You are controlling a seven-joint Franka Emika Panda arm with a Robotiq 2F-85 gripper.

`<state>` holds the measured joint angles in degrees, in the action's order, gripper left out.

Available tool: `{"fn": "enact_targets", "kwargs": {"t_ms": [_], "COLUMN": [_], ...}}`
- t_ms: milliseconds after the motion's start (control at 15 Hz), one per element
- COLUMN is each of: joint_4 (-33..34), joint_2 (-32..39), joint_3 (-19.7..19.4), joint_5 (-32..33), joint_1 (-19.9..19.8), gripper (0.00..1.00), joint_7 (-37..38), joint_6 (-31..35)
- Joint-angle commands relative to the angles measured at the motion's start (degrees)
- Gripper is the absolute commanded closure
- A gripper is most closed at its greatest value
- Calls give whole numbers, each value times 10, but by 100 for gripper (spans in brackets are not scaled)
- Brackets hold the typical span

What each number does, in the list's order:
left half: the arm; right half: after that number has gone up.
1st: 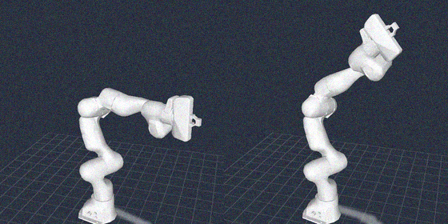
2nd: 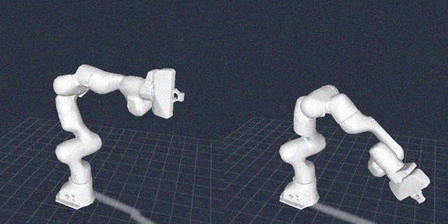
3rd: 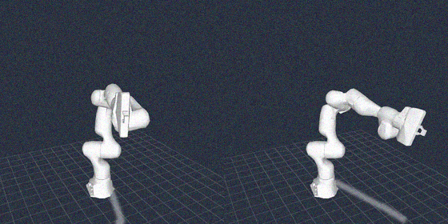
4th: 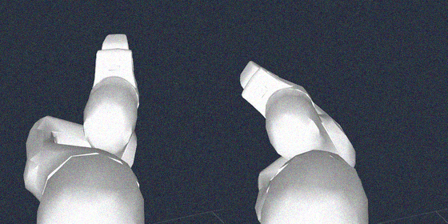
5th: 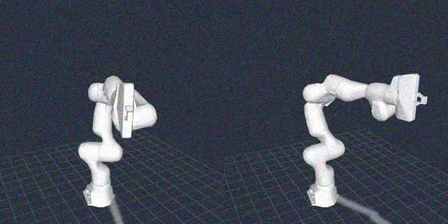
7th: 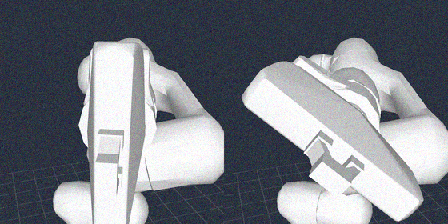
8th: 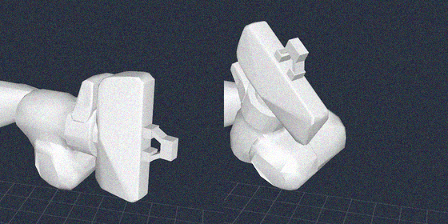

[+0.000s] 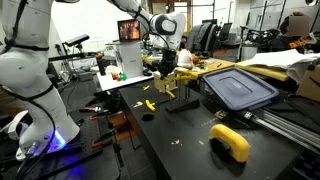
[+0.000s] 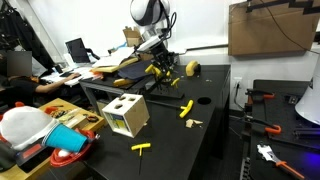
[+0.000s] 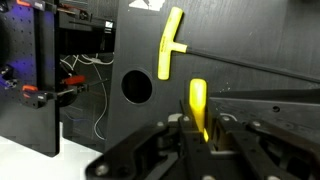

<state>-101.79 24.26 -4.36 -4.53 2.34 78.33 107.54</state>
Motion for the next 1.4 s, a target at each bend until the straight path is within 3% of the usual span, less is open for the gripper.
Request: {"fn": "enact_targets", "kwargs": {"t_ms": [0,1333], "joint_4": [25,97], "joint_2": [18,94], "joint_3": [-3,-12], "joint_5": [-18,-79], "joint_1": [-2,-43], "gripper": [96,96], "joint_7": [32,37], "joint_6": [-3,6]}}
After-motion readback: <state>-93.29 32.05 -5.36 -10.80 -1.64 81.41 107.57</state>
